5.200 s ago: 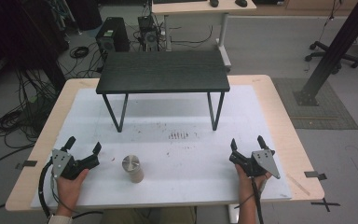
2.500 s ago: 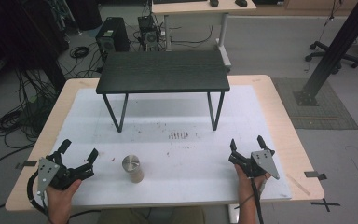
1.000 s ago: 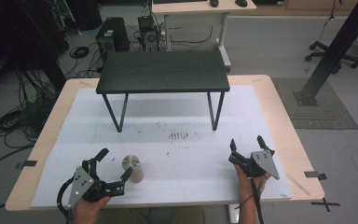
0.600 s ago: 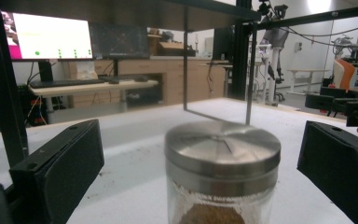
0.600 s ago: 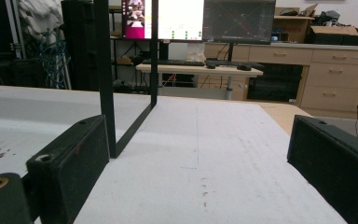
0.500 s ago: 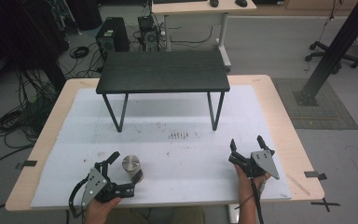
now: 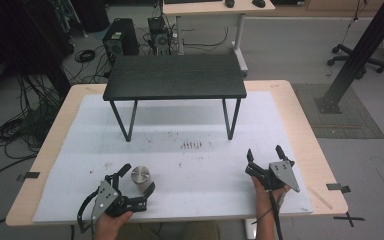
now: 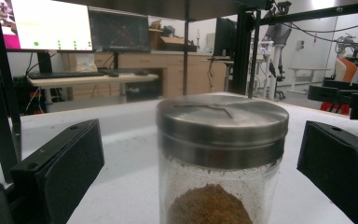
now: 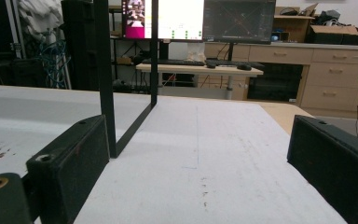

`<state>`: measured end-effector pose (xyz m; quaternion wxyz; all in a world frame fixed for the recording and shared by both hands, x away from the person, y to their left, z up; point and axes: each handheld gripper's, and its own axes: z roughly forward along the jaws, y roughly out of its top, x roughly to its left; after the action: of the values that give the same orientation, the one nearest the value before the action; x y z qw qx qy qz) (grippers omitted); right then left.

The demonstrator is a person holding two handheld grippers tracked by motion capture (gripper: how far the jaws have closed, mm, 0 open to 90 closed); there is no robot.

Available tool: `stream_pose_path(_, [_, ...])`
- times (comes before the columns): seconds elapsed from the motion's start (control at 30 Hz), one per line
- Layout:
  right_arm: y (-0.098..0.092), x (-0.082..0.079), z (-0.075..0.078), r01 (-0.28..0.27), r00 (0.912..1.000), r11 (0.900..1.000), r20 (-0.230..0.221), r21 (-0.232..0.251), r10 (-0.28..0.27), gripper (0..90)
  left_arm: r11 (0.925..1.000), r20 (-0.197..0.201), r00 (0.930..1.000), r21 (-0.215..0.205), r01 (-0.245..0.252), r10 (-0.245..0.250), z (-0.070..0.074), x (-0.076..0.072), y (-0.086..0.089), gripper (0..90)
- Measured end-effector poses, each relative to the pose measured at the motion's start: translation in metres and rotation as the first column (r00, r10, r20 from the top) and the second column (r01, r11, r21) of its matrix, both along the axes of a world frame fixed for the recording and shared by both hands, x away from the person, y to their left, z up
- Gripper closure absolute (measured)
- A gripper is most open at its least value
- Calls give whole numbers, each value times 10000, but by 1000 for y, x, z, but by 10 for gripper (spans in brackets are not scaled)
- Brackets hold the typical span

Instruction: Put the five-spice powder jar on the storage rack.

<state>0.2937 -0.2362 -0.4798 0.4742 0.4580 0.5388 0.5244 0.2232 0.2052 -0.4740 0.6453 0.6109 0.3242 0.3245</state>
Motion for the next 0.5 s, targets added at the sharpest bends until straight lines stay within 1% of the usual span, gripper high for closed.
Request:
stream_pose_path(0.27, [0, 0, 0, 12, 10000, 10000, 32, 21, -13, 57, 10000, -94, 9999, 12, -73, 73, -5, 0, -2, 10])
stream_pose_path(0.4, [0, 0, 0, 9, 10000, 10000, 46, 20, -9, 57, 9999, -84, 9999, -89, -138, 137, -6, -1, -1, 12])
stream_pose_path(0.5, [0, 0, 0, 5, 10000, 10000, 41, 17, -5, 58, 9999, -58, 9999, -46, -118, 117, -6, -1, -1, 11])
